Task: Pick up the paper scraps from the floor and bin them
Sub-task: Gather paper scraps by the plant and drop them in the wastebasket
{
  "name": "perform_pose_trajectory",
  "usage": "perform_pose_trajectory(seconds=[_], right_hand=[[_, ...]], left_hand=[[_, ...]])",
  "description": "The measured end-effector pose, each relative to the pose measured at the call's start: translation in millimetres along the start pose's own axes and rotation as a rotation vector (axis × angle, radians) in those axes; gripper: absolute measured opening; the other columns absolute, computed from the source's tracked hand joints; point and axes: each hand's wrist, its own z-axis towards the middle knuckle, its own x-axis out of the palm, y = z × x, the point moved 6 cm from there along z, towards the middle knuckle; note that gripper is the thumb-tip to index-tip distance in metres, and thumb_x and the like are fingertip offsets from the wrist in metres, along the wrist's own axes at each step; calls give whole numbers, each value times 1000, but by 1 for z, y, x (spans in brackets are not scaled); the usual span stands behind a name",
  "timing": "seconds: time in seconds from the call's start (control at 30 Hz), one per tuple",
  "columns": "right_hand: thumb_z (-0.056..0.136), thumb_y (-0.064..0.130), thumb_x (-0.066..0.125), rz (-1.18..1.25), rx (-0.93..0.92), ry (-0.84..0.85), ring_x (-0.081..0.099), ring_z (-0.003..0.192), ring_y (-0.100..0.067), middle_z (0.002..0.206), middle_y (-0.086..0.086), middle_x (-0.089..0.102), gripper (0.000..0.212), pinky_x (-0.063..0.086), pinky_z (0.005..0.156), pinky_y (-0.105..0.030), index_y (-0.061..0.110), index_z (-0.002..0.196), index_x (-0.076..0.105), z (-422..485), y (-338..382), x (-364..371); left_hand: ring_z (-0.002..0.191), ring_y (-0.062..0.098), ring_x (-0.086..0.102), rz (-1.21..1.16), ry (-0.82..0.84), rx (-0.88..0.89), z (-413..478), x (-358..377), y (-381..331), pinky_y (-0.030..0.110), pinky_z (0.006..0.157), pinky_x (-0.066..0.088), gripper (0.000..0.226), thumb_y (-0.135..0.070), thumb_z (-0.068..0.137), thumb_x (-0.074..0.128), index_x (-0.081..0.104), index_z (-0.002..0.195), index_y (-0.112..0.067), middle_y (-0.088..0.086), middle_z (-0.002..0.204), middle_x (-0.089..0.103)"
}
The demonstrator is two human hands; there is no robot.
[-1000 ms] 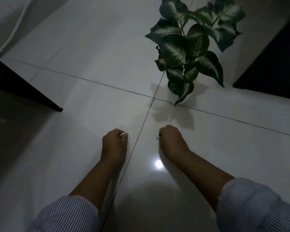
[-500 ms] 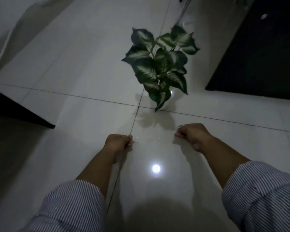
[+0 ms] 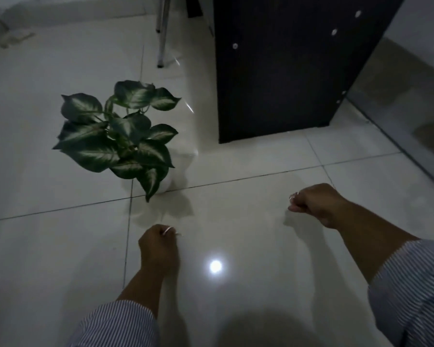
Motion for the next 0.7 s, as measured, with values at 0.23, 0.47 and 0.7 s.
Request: perform_pose_trajectory(seconds=[0.23, 0.47, 0.7], right_hand=[[78, -17, 65, -71, 14, -19, 67, 77, -29, 92, -20, 65, 7, 60, 64, -28, -10, 77, 63, 5, -20, -20], [77, -18, 64, -159, 0, 40, 68, 73, -30, 90, -21, 66, 8, 60, 65, -30, -10, 77, 64, 6, -26, 1], [76, -18, 66, -177, 29, 48, 70, 77, -36, 91, -25, 68, 6, 60, 64, -34, -14, 81, 65, 7, -38, 1]], left_hand=[[74, 14, 58, -51, -107, 110, -16, -2, 10, 9, 62, 31, 13, -5, 89, 62, 73, 84, -7, 3, 76, 66], [62, 10, 54, 171, -35, 265, -19, 6, 9, 8, 53, 26, 30, -14, 94, 53, 66, 67, -19, -1, 71, 60], [90, 28, 63, 285, 64, 362, -23, 10, 12, 28, 82, 44, 22, -13, 94, 57, 72, 107, -4, 15, 99, 65]])
